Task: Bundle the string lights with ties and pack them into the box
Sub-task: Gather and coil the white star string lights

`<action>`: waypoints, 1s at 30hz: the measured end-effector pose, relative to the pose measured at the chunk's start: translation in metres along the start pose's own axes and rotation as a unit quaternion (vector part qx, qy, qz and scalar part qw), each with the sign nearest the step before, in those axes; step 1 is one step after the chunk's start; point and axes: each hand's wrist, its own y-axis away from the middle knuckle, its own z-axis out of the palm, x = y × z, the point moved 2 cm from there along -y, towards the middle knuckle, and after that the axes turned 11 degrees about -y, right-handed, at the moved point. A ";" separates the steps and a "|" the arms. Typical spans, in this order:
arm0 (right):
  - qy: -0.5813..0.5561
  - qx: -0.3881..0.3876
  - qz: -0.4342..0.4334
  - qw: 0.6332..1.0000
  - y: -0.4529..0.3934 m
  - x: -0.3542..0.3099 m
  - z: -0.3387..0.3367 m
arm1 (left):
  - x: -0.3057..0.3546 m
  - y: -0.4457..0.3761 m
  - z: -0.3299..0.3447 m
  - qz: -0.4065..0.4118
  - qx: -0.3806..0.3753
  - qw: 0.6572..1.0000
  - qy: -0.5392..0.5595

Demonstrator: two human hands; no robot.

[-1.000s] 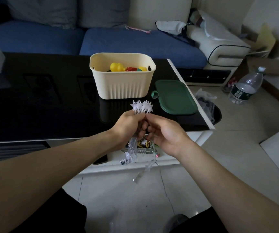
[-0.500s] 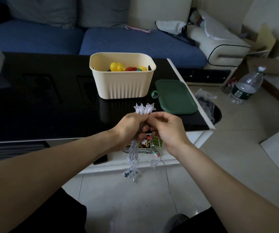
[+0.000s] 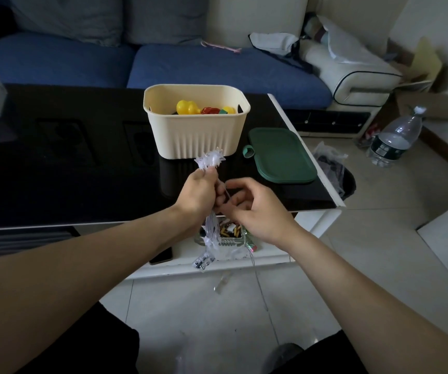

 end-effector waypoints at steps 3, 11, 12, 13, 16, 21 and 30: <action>0.086 -0.013 0.005 0.996 -0.002 0.008 -0.006 | 0.002 0.000 -0.003 0.008 0.028 1.000 0.003; 0.204 -0.218 0.116 0.947 0.007 0.026 0.000 | 0.012 0.001 -0.006 0.002 -0.003 0.996 0.087; 0.217 -0.243 0.136 0.936 0.009 0.028 0.000 | 0.014 0.001 -0.007 0.000 -0.001 0.995 0.101; 0.228 -0.262 0.154 0.925 0.010 0.029 -0.002 | 0.015 0.000 -0.009 -0.001 0.002 0.994 0.114; 0.261 -0.267 0.194 0.907 0.009 0.031 -0.012 | 0.018 -0.003 -0.017 -0.001 0.019 0.992 0.125; 0.239 -0.179 0.301 0.906 -0.003 0.045 -0.023 | 0.014 0.000 -0.017 -0.002 0.025 0.994 0.103; 0.136 0.100 0.225 0.960 -0.022 0.053 -0.053 | 0.008 0.003 -0.006 -0.002 0.016 0.996 0.091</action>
